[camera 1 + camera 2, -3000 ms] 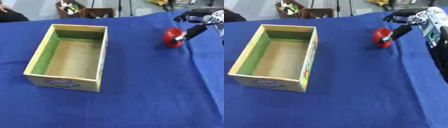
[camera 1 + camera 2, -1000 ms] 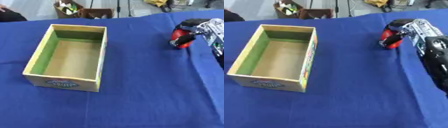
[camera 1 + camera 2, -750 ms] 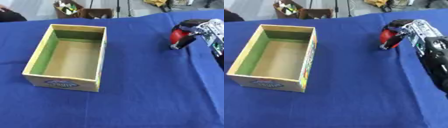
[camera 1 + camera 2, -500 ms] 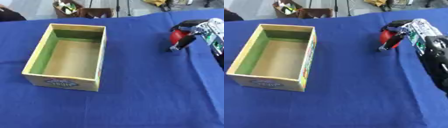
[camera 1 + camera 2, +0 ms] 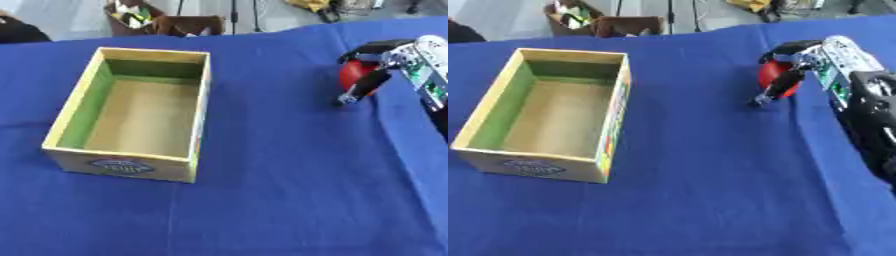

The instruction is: Pick up objects on the table and place them in the box.

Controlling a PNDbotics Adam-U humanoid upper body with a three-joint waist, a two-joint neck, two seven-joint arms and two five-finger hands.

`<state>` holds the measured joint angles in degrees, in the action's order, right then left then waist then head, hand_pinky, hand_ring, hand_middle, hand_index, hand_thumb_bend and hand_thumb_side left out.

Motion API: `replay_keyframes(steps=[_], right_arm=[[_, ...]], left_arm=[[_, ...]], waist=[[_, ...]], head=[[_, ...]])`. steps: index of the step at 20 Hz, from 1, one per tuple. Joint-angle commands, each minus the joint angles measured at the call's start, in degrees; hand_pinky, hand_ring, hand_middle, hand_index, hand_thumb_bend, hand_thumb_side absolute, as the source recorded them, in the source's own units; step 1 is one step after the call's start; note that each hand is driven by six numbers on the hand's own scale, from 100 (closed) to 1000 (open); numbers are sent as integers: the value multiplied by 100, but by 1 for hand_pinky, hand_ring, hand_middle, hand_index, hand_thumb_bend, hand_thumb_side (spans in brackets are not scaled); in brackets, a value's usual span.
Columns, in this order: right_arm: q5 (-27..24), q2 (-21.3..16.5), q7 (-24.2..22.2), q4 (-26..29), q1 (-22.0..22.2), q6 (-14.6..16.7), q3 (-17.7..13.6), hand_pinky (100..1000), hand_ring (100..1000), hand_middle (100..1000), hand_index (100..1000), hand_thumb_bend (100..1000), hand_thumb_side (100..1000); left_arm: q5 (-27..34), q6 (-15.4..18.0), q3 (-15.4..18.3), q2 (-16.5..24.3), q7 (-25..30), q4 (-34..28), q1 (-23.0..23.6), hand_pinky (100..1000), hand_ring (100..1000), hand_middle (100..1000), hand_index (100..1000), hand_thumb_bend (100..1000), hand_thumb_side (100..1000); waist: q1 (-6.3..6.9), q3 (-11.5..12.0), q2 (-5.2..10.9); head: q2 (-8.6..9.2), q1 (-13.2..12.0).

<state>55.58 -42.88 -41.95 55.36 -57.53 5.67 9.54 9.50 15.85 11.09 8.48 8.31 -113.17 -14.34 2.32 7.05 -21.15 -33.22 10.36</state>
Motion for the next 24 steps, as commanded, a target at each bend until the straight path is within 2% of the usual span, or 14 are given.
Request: replay_keyframes(steps=[1,6,11,12,16,18,21,24], right_arm=[[-163,-312,-145,188,-215,66,-161,560,788,891,1000,590,567],[-130,-457,-182,252,-314,285,-287,615,823,926,1000,479,552],[-146,-553,-314,240,-325,539,-377,622,824,930,1000,444,538],[-162,-568,-333,238,-324,569,-387,627,830,936,1000,395,524],[-202,-620,-514,176,-318,710,-409,657,849,960,1000,302,479],[-230,-644,-645,130,-298,784,-421,665,849,964,1000,307,464],[-291,-653,-754,95,-275,903,-423,673,840,971,1000,253,434],[-326,-655,-824,78,-277,1027,-393,687,843,975,1000,246,423]], left_arm=[[7,-9,-23,65,6,-85,-5,177,321,367,698,100,750],[-4,-8,-19,89,5,-78,10,177,321,367,697,100,751],[-14,-11,-18,102,11,-71,21,176,321,367,697,100,750],[-16,-11,-17,104,12,-70,21,176,321,367,697,100,749],[-19,-10,-19,110,22,-67,22,176,321,367,697,100,748],[-19,-10,-18,113,24,-66,19,176,321,367,697,100,747],[-16,-8,-23,113,31,-63,12,175,320,367,697,100,746],[-10,-7,-31,115,44,-58,8,174,320,366,697,100,746]], waist=[[-16,-16,170],[-25,-53,190],[-22,-64,192],[-20,-65,191],[-20,-65,183],[-19,-57,174],[-11,-43,159],[-2,-31,147]], head=[[-28,-16],[-16,-51],[-16,-69],[-13,-71],[-1,-71],[4,-63],[19,-52],[31,-32]])
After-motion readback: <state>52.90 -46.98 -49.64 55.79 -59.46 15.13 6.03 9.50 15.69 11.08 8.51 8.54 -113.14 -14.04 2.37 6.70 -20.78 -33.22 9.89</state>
